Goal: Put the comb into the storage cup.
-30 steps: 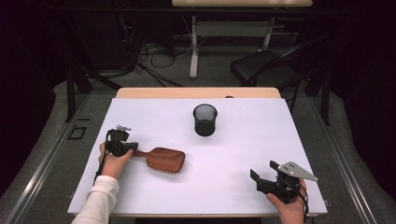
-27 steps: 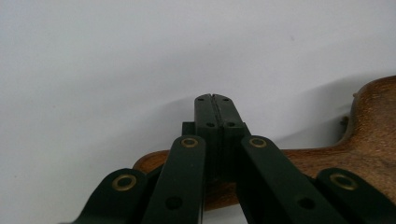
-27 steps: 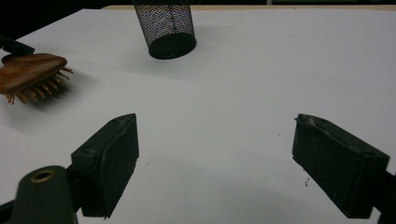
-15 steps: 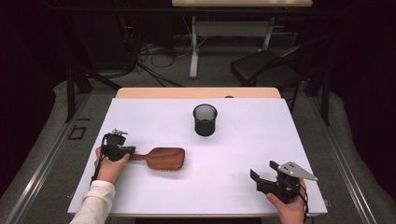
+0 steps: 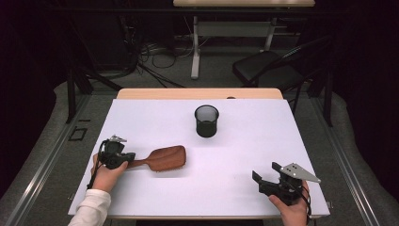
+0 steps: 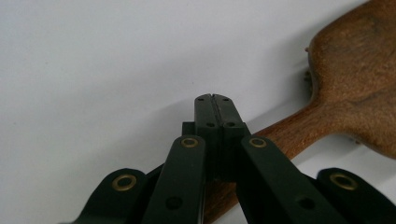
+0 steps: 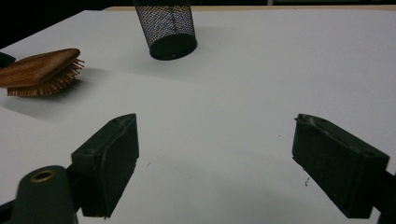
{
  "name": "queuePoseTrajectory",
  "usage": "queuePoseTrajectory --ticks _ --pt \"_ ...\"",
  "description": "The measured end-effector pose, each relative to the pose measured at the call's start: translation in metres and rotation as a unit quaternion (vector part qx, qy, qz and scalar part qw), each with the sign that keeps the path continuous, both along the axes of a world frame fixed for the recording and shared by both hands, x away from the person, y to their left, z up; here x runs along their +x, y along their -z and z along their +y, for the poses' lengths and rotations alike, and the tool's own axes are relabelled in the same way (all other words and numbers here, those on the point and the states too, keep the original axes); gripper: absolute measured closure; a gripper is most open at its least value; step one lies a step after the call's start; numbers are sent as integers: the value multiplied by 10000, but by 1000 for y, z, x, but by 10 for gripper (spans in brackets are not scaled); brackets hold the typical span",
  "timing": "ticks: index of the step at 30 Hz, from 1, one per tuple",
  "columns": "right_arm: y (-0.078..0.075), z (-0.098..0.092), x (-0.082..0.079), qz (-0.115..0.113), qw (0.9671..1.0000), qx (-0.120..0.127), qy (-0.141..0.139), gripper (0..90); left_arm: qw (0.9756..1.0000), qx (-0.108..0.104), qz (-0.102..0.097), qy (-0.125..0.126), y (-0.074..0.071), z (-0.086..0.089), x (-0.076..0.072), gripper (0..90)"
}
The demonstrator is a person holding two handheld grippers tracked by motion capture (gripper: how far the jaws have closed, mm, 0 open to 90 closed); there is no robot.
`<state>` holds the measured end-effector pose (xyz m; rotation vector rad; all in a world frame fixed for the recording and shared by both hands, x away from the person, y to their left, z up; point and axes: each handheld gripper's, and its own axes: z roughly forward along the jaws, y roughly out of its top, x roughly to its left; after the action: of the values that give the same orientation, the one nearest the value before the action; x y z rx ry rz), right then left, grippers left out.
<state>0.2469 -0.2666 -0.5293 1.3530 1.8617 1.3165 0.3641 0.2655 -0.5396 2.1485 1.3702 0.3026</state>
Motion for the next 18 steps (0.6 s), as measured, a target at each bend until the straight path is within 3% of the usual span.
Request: queuePoseTrajectory --ticks 9,18 --pt "0 0 0 10 10000 -11 -7 145 9997 80 -5 223 0 -1 -16 900" --pt "0 0 0 18 10000 -9 -8 145 9992 119 115 365 0 -5 -28 900"
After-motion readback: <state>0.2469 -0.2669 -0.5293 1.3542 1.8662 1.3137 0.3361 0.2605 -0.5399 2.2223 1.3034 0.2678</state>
